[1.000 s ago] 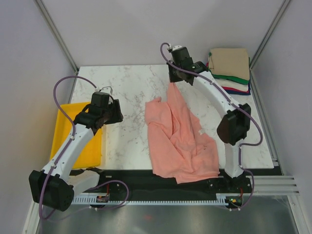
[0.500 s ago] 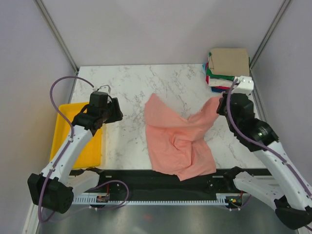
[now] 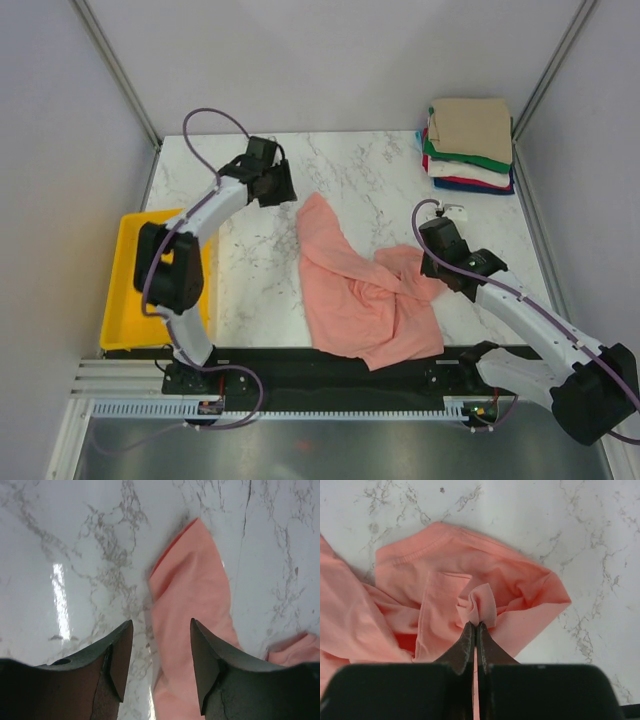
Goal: Fold and stack the t-shirts
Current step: Flatten the tshirt out
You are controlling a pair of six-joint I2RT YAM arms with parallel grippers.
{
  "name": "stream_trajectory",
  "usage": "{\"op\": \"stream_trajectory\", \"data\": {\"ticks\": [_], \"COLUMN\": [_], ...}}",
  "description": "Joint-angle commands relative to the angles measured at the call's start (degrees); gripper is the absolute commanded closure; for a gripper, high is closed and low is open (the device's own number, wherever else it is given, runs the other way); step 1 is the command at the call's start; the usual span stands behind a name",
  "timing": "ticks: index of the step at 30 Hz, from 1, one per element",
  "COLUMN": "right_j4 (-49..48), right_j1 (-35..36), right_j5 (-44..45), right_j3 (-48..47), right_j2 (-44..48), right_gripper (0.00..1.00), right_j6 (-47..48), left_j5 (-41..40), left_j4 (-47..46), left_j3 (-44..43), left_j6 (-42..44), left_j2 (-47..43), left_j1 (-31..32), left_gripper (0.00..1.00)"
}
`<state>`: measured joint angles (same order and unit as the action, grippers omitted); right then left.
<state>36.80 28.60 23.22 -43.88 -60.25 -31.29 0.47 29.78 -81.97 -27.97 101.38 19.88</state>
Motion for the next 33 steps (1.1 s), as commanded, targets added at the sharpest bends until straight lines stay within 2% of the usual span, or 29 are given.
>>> {"op": "stream_trajectory", "data": {"ticks": [1, 5, 11, 20, 24, 25, 28, 29, 30, 33], "right_j4": [-3.1, -3.0, -3.1, -3.7, -4.0, -4.0, -4.0, -4.1, -4.1, -4.4], "right_j1": [-0.3, -0.2, -0.2, -0.1, -0.2, -0.3, -0.2, -0.2, -0.2, -0.1], "right_j5": [-3.0, -4.9, -5.6, -5.8, -5.9, -5.9, -5.8, -5.6, -5.7, -5.5], "right_j3": [-0.5, -0.7, 1.4, 1.3, 1.7, 1.7, 1.7, 1.8, 1.8, 1.7], "right_j2": [0.9, 2.7, 4.7, 2.6, 2.0, 1.9, 1.9, 1.9, 1.9, 1.4], "right_gripper": [1.0, 1.0, 1.0, 1.0, 1.0, 1.0, 1.0, 1.0, 1.0, 1.0], "right_j6": [0.0, 0.4, 0.5, 1.1, 1.2, 1.2, 1.2, 1.2, 1.2, 1.2], "left_j5": [-0.3, 0.4, 0.1, -1.7, -2.5, -2.8, -3.8, -4.9, -5.6, -8.8], "left_j4": [-0.3, 2.2, 6.0, 6.4, 6.4, 6.4, 6.5, 6.4, 6.5, 7.0], "left_j3": [-10.4, -24.4, -37.5, -38.4, -38.1, -38.0, -38.2, -38.3, -38.7, -38.5], "left_j6": [0.1, 1.3, 2.3, 2.7, 3.0, 3.0, 3.1, 3.4, 3.7, 5.1], "left_j2": [9.7, 23.4, 33.7, 37.2, 38.1, 38.3, 38.8, 38.8, 38.3, 34.6], "left_j1": [0.8, 1.1, 2.1, 5.2, 6.4, 6.6, 6.9, 7.0, 7.0, 7.1], "left_gripper": [0.43, 0.44, 0.43, 0.4, 0.43, 0.45, 0.63, 0.85, 0.96, 0.98]}}
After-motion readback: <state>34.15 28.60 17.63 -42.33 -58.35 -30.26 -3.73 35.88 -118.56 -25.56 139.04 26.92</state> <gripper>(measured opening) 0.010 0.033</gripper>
